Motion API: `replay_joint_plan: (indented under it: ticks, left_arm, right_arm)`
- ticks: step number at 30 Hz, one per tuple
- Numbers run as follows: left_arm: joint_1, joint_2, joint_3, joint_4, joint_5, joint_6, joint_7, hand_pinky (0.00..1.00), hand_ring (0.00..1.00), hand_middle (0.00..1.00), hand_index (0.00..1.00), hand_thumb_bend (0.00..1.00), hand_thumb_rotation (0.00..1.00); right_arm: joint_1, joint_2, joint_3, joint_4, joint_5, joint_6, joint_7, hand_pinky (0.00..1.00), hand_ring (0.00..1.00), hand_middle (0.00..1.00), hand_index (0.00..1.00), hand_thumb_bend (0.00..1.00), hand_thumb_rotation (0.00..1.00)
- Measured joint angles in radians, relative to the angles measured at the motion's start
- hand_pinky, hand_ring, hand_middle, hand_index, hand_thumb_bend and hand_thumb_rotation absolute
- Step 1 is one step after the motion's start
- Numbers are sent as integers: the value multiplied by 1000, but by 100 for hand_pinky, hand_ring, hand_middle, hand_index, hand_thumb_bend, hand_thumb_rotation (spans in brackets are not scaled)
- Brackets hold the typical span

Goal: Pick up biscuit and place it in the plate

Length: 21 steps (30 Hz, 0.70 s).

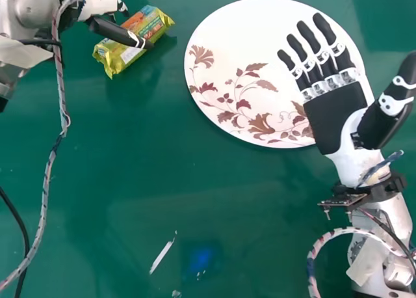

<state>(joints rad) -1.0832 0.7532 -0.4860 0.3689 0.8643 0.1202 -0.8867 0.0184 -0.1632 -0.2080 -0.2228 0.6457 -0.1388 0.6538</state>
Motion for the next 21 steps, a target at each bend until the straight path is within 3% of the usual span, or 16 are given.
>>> replay_joint_plan:
  ticks: [8, 15, 21]
  left_arm:
    - [64, 7, 20, -63, 20, 24, 34, 100, 100, 100, 100, 100, 75]
    - [183, 48, 71, -163, 18, 38, 47, 100, 100, 100, 100, 100, 73]
    - [224, 77, 86, -211, 19, 43, 46, 100, 100, 100, 100, 100, 74]
  right_arm:
    - [1, -3, -24, -38, 14, 6, -25, 100, 100, 100, 100, 100, 52]
    - [6, -10, -43, -38, 39, 24, -21, 100, 100, 100, 100, 100, 56]
    - [0, -27, -60, -39, 64, 40, -12, 100, 100, 100, 100, 100, 54]
